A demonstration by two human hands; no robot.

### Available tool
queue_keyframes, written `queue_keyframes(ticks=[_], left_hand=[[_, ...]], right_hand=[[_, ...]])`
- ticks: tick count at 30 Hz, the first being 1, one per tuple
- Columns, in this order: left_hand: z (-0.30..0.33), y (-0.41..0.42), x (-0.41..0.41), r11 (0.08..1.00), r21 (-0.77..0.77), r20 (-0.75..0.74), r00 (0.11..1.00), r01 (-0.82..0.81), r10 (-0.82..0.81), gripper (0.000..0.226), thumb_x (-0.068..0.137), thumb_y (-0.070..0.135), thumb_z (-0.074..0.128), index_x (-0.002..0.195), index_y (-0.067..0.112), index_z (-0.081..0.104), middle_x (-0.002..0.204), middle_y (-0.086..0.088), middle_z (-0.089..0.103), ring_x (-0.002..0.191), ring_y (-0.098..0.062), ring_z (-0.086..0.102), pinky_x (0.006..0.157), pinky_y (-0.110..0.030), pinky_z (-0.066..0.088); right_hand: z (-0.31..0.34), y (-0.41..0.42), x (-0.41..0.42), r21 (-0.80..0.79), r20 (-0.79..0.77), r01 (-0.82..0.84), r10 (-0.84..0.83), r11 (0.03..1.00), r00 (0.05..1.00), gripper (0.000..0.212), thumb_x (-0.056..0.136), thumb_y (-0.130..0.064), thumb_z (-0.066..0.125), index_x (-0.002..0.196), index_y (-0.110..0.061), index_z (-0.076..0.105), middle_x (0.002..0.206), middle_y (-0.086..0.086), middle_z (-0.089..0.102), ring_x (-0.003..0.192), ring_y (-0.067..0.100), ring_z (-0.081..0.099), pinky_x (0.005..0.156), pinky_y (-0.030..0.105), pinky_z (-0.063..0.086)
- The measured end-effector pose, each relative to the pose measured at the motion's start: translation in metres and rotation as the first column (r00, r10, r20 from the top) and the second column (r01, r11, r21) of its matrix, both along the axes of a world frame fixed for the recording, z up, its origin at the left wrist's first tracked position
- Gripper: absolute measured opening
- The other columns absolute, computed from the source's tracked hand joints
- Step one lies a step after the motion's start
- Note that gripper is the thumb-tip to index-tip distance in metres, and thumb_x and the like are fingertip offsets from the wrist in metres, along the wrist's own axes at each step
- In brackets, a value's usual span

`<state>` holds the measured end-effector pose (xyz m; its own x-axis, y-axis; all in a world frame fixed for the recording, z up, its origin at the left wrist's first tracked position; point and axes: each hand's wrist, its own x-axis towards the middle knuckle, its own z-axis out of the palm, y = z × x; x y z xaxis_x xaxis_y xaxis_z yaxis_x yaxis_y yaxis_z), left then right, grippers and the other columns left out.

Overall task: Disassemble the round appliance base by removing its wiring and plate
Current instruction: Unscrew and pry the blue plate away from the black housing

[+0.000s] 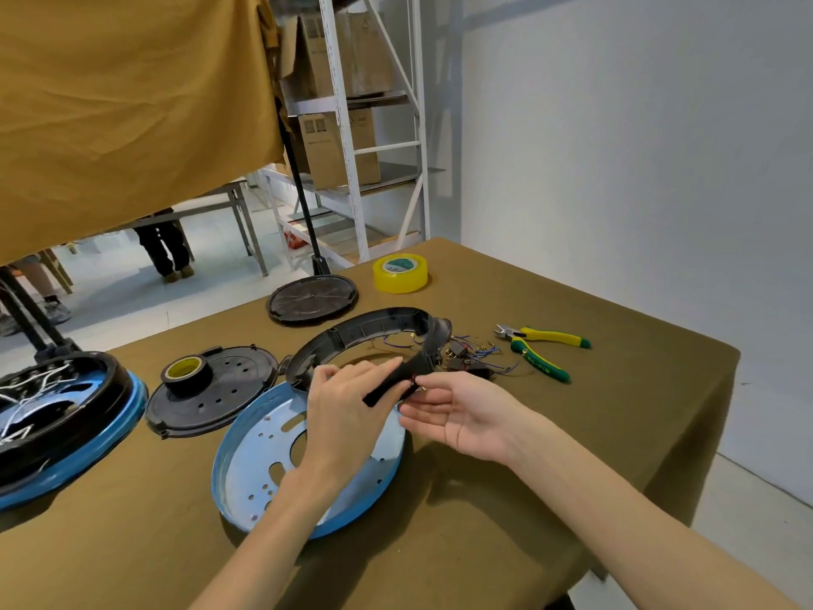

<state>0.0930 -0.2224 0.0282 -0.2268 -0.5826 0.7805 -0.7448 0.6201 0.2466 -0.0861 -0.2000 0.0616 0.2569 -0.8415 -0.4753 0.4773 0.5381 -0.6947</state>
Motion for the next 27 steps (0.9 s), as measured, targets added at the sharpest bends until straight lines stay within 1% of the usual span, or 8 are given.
queue_keyframes(ticks=[4, 8, 11, 14, 17, 20, 24, 27], left_hand=[[-0.009, 0.002, -0.004, 1.0, -0.001, 0.04, 0.999, 0.01, -0.01, 0.032, 0.094, 0.039, 0.063, 0.119, 0.023, 0.076, 0.086, 0.008, 0.077, 0.076, -0.011, 0.067, 0.073, -0.036, 0.046], [-0.01, 0.006, -0.007, 0.991, 0.132, 0.02, 1.0, -0.02, 0.017, 0.037, 0.087, 0.038, 0.076, 0.122, 0.023, 0.075, 0.094, 0.005, 0.079, 0.081, -0.013, 0.07, 0.075, -0.034, 0.05], [-0.011, 0.011, -0.007, 0.962, 0.271, -0.005, 1.0, -0.022, 0.024, 0.045, 0.086, 0.036, 0.081, 0.128, 0.027, 0.072, 0.089, 0.008, 0.077, 0.08, -0.01, 0.068, 0.074, -0.027, 0.052], [-0.009, 0.016, -0.01, 0.926, 0.377, -0.005, 1.0, 0.013, -0.012, 0.041, 0.095, 0.047, 0.066, 0.135, 0.036, 0.065, 0.084, 0.019, 0.069, 0.08, -0.001, 0.062, 0.072, -0.026, 0.055], [-0.001, 0.014, -0.014, 0.892, 0.447, -0.04, 0.998, 0.065, -0.052, 0.034, 0.1, 0.046, 0.059, 0.132, 0.04, 0.066, 0.096, 0.023, 0.069, 0.089, 0.002, 0.063, 0.075, -0.028, 0.057], [0.008, 0.009, -0.017, 0.871, 0.481, -0.07, 0.995, 0.098, -0.074, 0.027, 0.099, 0.039, 0.064, 0.125, 0.04, 0.07, 0.101, 0.02, 0.066, 0.092, 0.0, 0.061, 0.075, -0.027, 0.056], [0.01, 0.006, -0.016, 0.874, 0.465, -0.128, 0.988, 0.14, -0.09, 0.025, 0.095, 0.033, 0.071, 0.12, 0.035, 0.074, 0.097, 0.026, 0.068, 0.088, 0.004, 0.063, 0.07, -0.012, 0.051], [0.005, 0.009, -0.013, 0.877, 0.442, -0.198, 0.974, 0.19, -0.112, 0.034, 0.094, 0.028, 0.072, 0.127, 0.036, 0.07, 0.101, 0.029, 0.069, 0.094, 0.006, 0.064, 0.075, -0.011, 0.052]], right_hand=[[-0.007, -0.001, 0.003, 0.047, -0.042, 0.028, -0.026, 0.998, 0.999, 0.033, 0.092, -0.012, 0.073, 0.116, 0.009, 0.064, 0.098, 0.027, 0.075, 0.087, 0.034, 0.077, 0.064, 0.038, 0.063], [-0.012, -0.003, -0.002, 0.094, -0.063, -0.017, 0.023, 0.995, 0.998, 0.048, 0.087, -0.029, 0.08, 0.115, 0.007, 0.067, 0.097, 0.022, 0.076, 0.084, 0.03, 0.077, 0.065, 0.037, 0.062], [-0.014, -0.007, -0.005, 0.108, -0.097, 0.002, 0.008, 0.994, 0.995, 0.059, 0.08, -0.039, 0.084, 0.114, 0.007, 0.069, 0.094, 0.021, 0.076, 0.077, 0.029, 0.077, 0.063, 0.036, 0.062], [-0.019, -0.008, -0.006, 0.093, -0.138, 0.037, -0.024, 0.995, 0.99, 0.057, 0.082, -0.036, 0.084, 0.117, 0.005, 0.068, 0.102, 0.021, 0.074, 0.077, 0.027, 0.077, 0.064, 0.037, 0.062], [-0.022, -0.007, -0.008, 0.058, -0.167, 0.056, -0.046, 0.997, 0.985, 0.053, 0.084, -0.036, 0.082, 0.116, 0.004, 0.069, 0.104, 0.021, 0.075, 0.083, 0.027, 0.077, 0.065, 0.036, 0.062], [-0.023, -0.006, -0.007, 0.06, -0.121, 0.083, -0.076, 0.995, 0.99, 0.05, 0.087, -0.035, 0.08, 0.116, 0.004, 0.067, 0.098, 0.021, 0.073, 0.075, 0.026, 0.076, 0.06, 0.033, 0.06], [-0.021, -0.005, -0.006, 0.051, -0.075, 0.121, -0.117, 0.991, 0.99, 0.048, 0.085, -0.031, 0.082, 0.117, 0.002, 0.067, 0.105, 0.023, 0.072, 0.071, 0.025, 0.075, 0.058, 0.031, 0.061], [-0.017, -0.005, -0.005, -0.058, -0.181, 0.1, -0.109, 0.993, 0.977, 0.042, 0.084, -0.034, 0.083, 0.109, -0.002, 0.073, 0.093, 0.016, 0.077, 0.071, 0.021, 0.075, 0.059, 0.029, 0.059]])
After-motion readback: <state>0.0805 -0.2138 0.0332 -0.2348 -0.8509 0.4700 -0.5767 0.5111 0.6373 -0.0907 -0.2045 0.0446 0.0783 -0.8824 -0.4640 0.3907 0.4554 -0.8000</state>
